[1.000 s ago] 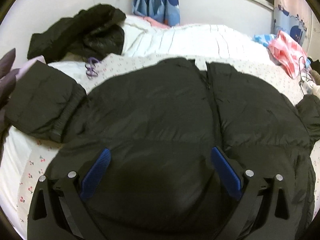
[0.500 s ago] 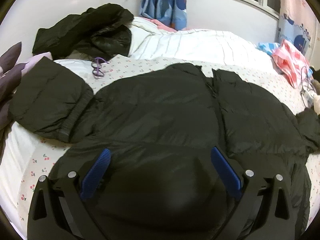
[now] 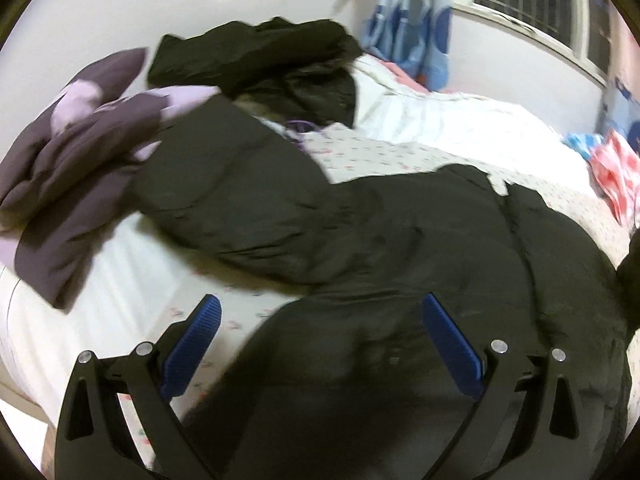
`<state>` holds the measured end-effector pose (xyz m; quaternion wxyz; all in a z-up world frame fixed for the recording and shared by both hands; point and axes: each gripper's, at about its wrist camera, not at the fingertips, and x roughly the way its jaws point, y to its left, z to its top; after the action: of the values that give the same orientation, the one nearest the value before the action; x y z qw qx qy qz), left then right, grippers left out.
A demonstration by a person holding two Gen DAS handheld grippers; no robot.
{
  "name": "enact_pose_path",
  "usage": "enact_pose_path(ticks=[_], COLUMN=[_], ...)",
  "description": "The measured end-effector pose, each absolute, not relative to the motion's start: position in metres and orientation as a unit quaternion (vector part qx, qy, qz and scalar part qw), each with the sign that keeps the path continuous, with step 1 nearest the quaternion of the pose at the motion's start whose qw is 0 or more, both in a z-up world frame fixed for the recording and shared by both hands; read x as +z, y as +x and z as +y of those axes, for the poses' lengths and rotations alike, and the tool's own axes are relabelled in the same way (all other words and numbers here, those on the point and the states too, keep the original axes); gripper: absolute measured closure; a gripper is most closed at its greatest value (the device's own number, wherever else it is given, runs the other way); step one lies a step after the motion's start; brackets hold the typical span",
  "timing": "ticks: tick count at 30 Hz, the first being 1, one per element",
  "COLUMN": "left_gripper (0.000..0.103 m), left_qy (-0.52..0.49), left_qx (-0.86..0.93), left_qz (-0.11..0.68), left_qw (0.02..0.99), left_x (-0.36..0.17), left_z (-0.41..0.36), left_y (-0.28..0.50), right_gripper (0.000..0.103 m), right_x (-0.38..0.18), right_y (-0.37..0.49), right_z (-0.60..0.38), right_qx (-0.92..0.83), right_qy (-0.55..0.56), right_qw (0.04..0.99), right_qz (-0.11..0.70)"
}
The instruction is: Fold large clothes
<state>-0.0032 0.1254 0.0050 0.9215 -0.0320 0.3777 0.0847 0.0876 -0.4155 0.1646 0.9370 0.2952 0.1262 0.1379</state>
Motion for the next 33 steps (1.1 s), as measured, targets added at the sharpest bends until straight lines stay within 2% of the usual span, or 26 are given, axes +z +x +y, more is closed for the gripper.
enact_pose_path(ticks=[5, 7, 9, 10, 11, 12, 13, 15, 17, 20, 22, 27, 30, 32, 33], left_gripper=[0.007, 0.007, 0.007, 0.007, 0.007, 0.007, 0.007, 0.007, 0.007, 0.007, 0.007, 0.007, 0.007, 0.01, 0.023], left_qy=[-0.034, -0.041, -0.055, -0.072, -0.088, -0.093, -0.077, 0.002, 0.125, 0.265, 0.356, 0.513, 0.531, 0.501, 0.475], left_qx=[0.099, 0.105, 0.099, 0.087, 0.079, 0.077, 0.074, 0.078, 0.066, 0.057, 0.054, 0.009, -0.003, -0.014, -0.03], left_qz=[0.368, 0.361, 0.36, 0.364, 0.365, 0.362, 0.347, 0.309, 0.268, 0.241, 0.234, 0.24, 0.267, 0.314, 0.34], left_qw=[0.924, 0.926, 0.926, 0.925, 0.924, 0.925, 0.932, 0.948, 0.953, 0.932, 0.903, 0.824, 0.804, 0.807, 0.811], left_x=[0.012, 0.016, 0.019, 0.019, 0.02, 0.021, 0.026, 0.036, 0.041, 0.03, 0.013, -0.033, -0.047, -0.049, -0.047], left_z=[0.159, 0.176, 0.192, 0.202, 0.21, 0.214, 0.215, 0.208, 0.192, 0.176, 0.165, 0.144, 0.139, 0.144, 0.148], left_y=[-0.015, -0.021, -0.024, -0.026, -0.027, -0.029, -0.031, -0.038, -0.042, -0.034, -0.019, 0.01, 0.03, 0.049, 0.059], right_gripper=[0.1, 0.1, 0.097, 0.089, 0.074, 0.07, 0.07, 0.063, 0.044, 0.033, 0.031, 0.031, 0.031, 0.031, 0.031], right_x=[0.137, 0.106, 0.05, 0.018, -0.01, -0.036, -0.047, -0.033, -0.012, 0.012, 0.012, -0.022, -0.025, -0.031, -0.033], right_y=[0.14, 0.157, 0.177, 0.186, 0.19, 0.193, 0.189, 0.175, 0.151, 0.105, 0.072, 0.054, 0.056, 0.053, 0.053], right_z=[-0.255, -0.201, -0.143, -0.116, -0.098, -0.083, -0.079, -0.08, -0.095, -0.142, -0.165, -0.207, -0.211, -0.21, -0.209], right_qx=[0.205, 0.222, 0.239, 0.241, 0.239, 0.24, 0.239, 0.252, 0.264, 0.283, 0.29, 0.268, 0.267, 0.267, 0.267], right_qy=[0.208, 0.181, 0.153, 0.134, 0.123, 0.116, 0.116, 0.138, 0.163, 0.197, 0.213, 0.309, 0.312, 0.306, 0.304], right_qw=[0.932, 0.922, 0.892, 0.868, 0.844, 0.813, 0.803, 0.81, 0.817, 0.827, 0.828, 0.805, 0.806, 0.807, 0.807], right_qz=[0.213, 0.261, 0.351, 0.413, 0.464, 0.517, 0.534, 0.512, 0.486, 0.444, 0.43, 0.429, 0.427, 0.429, 0.43])
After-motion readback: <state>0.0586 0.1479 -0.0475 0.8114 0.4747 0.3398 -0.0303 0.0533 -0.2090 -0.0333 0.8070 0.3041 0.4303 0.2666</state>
